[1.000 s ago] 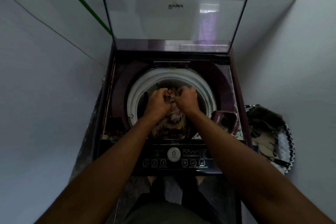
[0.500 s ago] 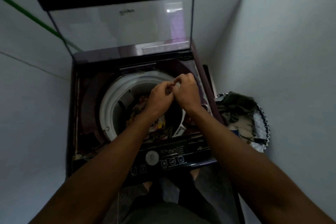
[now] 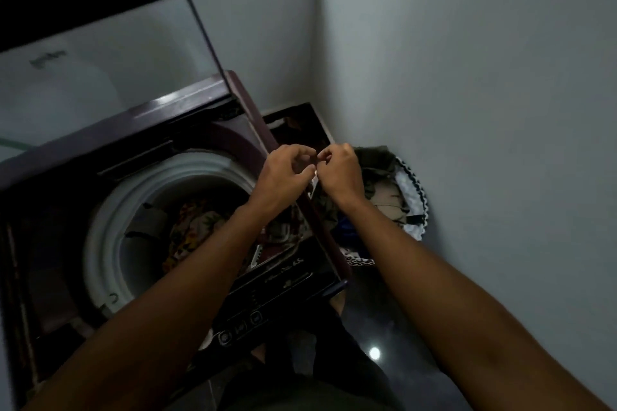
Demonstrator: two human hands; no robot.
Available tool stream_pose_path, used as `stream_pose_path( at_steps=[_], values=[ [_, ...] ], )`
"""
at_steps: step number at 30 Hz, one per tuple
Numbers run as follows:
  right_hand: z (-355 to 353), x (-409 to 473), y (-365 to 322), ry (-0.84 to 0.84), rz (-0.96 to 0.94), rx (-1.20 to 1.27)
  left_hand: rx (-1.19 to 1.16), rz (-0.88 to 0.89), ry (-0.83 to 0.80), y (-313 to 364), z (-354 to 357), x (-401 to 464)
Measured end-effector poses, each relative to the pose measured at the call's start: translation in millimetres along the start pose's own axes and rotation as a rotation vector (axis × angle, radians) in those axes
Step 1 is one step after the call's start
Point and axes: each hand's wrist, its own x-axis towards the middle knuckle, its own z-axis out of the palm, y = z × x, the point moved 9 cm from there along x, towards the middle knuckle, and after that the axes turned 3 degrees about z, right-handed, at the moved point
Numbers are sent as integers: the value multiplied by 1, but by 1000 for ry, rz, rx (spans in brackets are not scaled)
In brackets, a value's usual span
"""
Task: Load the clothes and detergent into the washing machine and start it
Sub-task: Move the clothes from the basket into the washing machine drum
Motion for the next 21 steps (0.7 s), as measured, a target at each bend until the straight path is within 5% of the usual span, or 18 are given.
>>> stream_pose_path(
  at_steps=[12, 21],
  values=[
    [13, 72, 172, -165, 422, 36, 278, -67, -415, -11, 127, 70],
    [20, 150, 182, -152, 179, -366, 308, -139, -494, -48, 177, 100]
  ],
)
